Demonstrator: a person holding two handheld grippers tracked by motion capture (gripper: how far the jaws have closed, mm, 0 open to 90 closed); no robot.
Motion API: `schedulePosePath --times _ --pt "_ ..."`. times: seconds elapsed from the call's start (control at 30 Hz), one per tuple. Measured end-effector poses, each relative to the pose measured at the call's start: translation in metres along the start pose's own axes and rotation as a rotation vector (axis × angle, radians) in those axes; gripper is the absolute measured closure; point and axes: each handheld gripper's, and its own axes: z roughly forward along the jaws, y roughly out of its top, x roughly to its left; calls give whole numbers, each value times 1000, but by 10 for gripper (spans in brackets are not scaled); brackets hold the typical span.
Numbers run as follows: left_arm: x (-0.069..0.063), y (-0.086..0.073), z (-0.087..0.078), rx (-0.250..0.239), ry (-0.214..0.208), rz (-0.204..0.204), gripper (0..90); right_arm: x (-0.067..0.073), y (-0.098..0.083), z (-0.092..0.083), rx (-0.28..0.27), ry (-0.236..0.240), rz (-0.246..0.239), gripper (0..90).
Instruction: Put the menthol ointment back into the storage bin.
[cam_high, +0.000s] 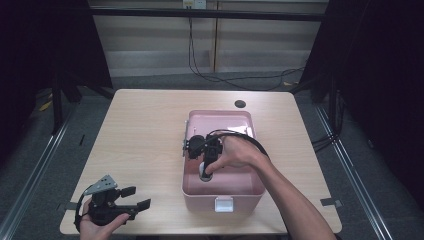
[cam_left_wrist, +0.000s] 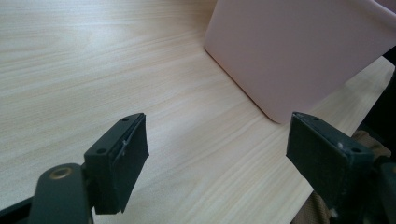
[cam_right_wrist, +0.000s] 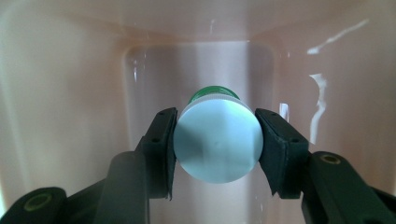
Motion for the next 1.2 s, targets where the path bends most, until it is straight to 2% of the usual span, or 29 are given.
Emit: schedulePosePath --times 0.03,0.17,0.2,0.3,0.47,0.7,0.83,0.93,0.97,1.2 --pt "0 0 0 1 0 1 205 0 1 0 4 -2 -18 517" --pt "-1 0 1 10 2 5 210 1 4 6 0 14 -34 517" --pt "-1 0 1 11 0 6 216 1 6 7 13 12 -25 517" --pt "0 0 0 8 3 6 217 0 7 10 5 19 -26 517" --pt "0 0 0 6 4 3 217 1 12 19 14 33 -47 517" --pt "0 -1 0 7 4 0 217 0 15 29 5 39 -32 516" --pt "0 -1 0 5 9 2 217 0 14 33 2 48 -41 516" --pt "0 0 -2 -12 17 -1 220 0 13 38 2 44 -17 516" --pt "0 0 -2 -11 17 -2 220 0 12 40 -14 48 -16 516" --pt "0 -1 -2 -14 17 -6 220 -1 14 48 -23 49 -7 516"
